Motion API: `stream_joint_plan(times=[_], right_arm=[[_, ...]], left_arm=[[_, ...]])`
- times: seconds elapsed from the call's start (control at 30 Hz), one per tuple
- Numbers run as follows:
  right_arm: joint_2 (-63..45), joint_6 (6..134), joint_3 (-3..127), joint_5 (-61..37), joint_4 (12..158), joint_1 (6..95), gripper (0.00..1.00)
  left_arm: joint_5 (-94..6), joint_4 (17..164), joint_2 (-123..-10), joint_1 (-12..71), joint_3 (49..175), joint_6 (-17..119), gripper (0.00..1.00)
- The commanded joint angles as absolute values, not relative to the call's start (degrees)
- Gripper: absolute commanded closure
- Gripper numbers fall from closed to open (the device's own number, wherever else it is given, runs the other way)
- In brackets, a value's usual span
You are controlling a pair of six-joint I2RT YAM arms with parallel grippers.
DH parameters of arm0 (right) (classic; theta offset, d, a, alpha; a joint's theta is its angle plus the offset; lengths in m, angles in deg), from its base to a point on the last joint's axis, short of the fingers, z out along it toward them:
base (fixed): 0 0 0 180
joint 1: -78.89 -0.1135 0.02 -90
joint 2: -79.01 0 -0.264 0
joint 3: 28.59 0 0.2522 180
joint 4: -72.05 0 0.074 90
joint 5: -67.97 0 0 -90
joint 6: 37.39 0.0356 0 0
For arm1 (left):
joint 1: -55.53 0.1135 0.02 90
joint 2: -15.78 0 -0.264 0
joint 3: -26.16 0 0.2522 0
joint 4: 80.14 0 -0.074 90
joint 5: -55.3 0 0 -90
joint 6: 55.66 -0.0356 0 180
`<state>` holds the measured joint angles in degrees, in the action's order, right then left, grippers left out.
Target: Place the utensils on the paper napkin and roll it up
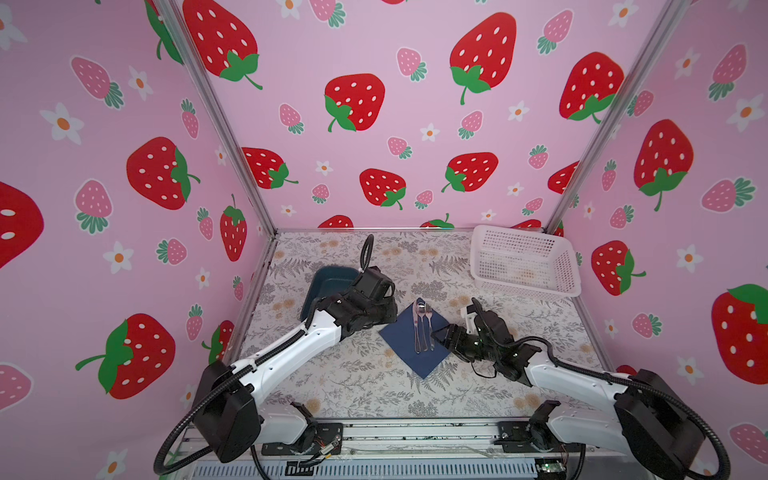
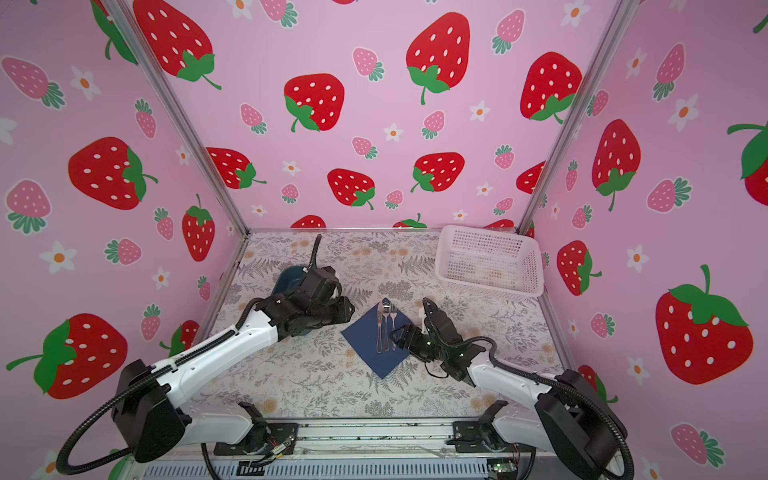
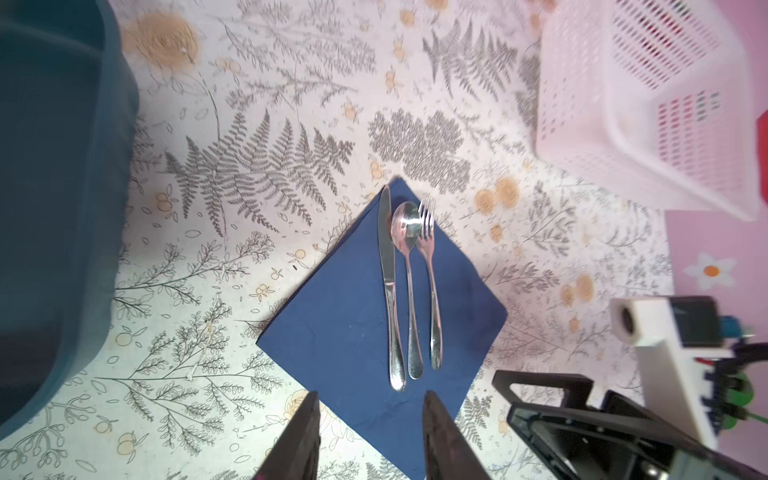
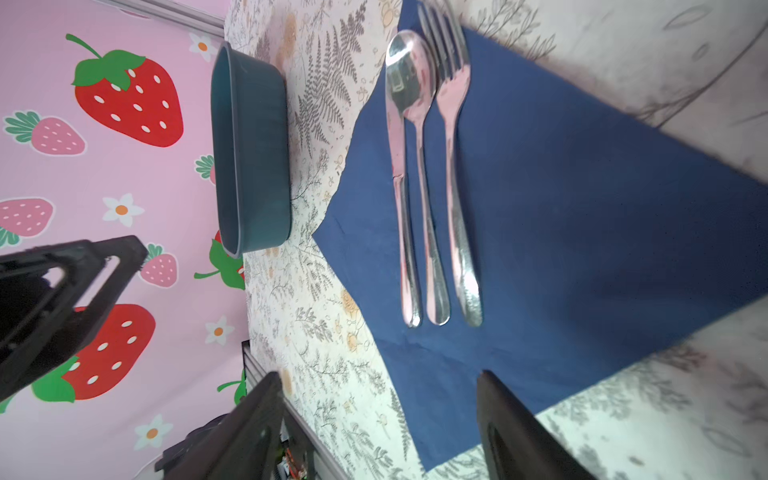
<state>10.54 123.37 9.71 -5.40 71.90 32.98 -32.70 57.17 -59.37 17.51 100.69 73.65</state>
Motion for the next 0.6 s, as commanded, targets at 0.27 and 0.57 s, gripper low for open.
stream_joint_plan(times=[0.27, 0.57], right_arm=[[8.35, 136.37, 7.63, -12.83, 68.48, 21.75, 0.32], [6.10, 147.55, 0.66, -17.07, 55.67, 15.11, 0.36]], left_arm=[[-29.01, 58.89, -50.69, 18.32, 90.19, 75.13, 0.56], [-29.21, 60.58, -45.76, 19.32, 83.71, 77.16, 0.50]])
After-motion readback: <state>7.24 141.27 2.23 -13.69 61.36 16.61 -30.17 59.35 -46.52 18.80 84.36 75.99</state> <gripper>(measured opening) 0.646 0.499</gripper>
